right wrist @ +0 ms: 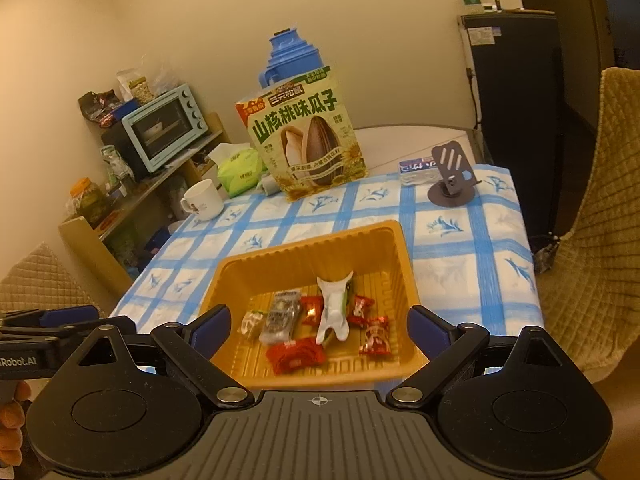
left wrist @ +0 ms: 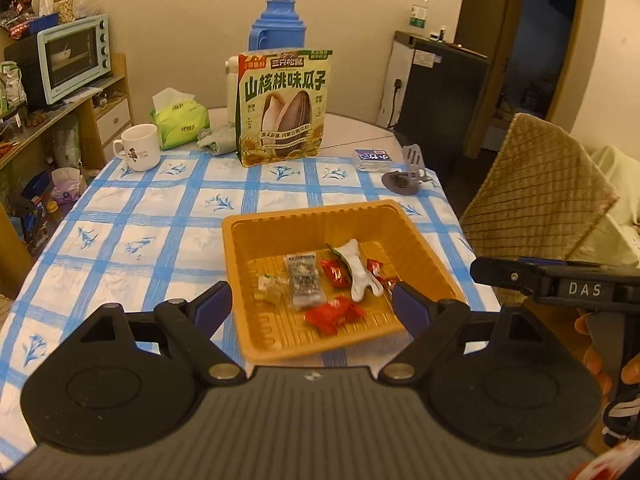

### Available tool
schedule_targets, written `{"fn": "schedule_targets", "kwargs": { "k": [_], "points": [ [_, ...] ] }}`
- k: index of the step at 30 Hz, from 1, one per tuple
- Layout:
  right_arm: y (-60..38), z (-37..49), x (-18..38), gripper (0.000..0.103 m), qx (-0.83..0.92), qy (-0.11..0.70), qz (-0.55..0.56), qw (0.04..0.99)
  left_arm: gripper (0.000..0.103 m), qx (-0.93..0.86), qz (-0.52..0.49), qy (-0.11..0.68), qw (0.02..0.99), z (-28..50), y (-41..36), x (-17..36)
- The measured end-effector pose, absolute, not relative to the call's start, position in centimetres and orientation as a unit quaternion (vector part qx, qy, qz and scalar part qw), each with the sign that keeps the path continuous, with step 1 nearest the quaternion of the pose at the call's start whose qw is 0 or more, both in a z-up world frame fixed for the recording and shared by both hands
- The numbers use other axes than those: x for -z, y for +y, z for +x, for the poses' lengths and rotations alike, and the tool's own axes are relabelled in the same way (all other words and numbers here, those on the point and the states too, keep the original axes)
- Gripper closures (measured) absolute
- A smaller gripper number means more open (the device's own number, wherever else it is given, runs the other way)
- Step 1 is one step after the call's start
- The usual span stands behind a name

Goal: Organize snacks
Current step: 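Withdraw both open tools from the tray toward the remaining snacks, then reach the left tool to the red printed snack packet and close on it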

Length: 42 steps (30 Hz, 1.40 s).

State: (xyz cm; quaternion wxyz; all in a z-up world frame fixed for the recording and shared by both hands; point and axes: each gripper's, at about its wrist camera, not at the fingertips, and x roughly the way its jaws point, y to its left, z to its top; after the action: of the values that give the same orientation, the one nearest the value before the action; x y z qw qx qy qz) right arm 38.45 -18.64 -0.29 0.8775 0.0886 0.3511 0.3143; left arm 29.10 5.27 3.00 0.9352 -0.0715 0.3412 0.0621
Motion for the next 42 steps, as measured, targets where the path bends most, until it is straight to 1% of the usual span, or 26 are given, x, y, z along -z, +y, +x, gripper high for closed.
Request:
{"fn": "schedule_targets", "kwargs": {
  "k": [7, 13, 23, 33, 42],
  "points": [
    [-19.3, 31.1, -0.4, 0.009, -0.303, 0.358, 0.068, 0.881, 0.017, -0.051, -0.074, 0.341, 0.936, 22.1, 5.2, -3.7],
    [-19.6, 24.9, 0.0, 0.009, -0.296, 0.366, 0.055, 0.88, 0.017, -0.046, -0.075, 0.353, 0.932, 16.1, 5.3, -2.7],
    [-19.3, 16.6, 1.5, 0.009, -0.296, 0.399, 0.041, 0.867, 0.017, -0.035, -0.06, 0.368, 0.927, 8.3, 4.8, -0.9],
    [-18.3, 11.0, 3.5, 0.009, -0.299, 0.429, 0.008, 0.852, 0.017, -0.039, -0.038, 0.385, 0.921, 3.7, 4.1, 0.9],
    [-17.6, 9.8, 4.9, 0.009, -0.307, 0.443, -0.01, 0.842, 0.017, -0.043, -0.03, 0.406, 0.913, 2.4, 3.9, 2.5]
  ]
}}
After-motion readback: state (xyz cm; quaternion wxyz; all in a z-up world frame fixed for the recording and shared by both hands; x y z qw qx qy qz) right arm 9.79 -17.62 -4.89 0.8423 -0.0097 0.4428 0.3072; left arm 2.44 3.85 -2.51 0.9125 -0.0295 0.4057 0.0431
